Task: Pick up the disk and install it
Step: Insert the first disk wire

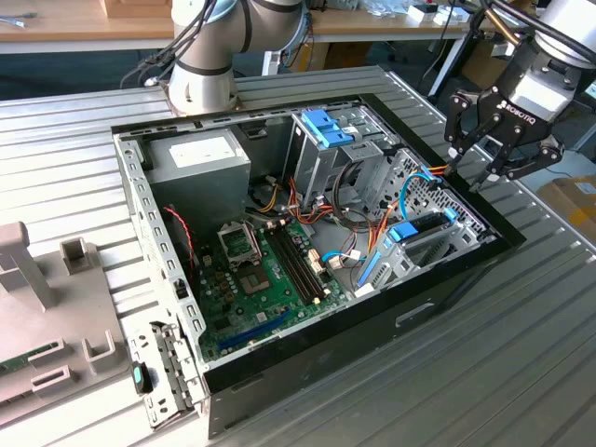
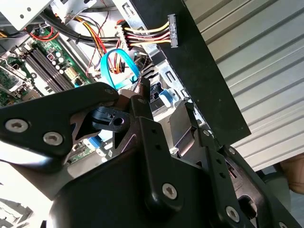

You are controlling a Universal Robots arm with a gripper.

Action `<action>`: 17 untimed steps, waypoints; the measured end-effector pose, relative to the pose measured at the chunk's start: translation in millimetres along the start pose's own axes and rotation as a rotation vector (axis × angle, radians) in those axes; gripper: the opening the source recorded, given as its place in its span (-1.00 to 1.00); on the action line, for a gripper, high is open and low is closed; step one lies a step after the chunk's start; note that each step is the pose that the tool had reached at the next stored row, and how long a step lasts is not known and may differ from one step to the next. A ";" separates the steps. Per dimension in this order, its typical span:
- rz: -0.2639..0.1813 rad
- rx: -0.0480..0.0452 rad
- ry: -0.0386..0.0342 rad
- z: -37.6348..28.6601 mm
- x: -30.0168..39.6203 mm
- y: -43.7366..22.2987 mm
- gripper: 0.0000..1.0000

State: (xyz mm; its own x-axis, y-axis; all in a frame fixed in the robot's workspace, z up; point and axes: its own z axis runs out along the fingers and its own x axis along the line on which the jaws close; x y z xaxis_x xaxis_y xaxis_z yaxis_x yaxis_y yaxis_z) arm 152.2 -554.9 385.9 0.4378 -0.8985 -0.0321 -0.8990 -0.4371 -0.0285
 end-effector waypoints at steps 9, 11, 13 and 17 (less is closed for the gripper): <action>-0.102 -0.0033 -0.0031 1.0 2.6 -12.3 -0.12; -0.103 -0.0034 -0.0029 0.9 2.6 -12.4 -0.12; -0.103 -0.0034 -0.0029 1.0 2.5 -12.5 -0.12; -0.128 -0.0041 -0.0036 1.0 2.8 -14.9 -0.12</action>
State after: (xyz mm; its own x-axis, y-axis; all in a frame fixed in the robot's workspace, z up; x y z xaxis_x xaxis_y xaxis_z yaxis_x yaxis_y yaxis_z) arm 166.8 -550.8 385.2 0.5488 -0.8353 -0.0320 -0.8359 -0.5481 -0.0285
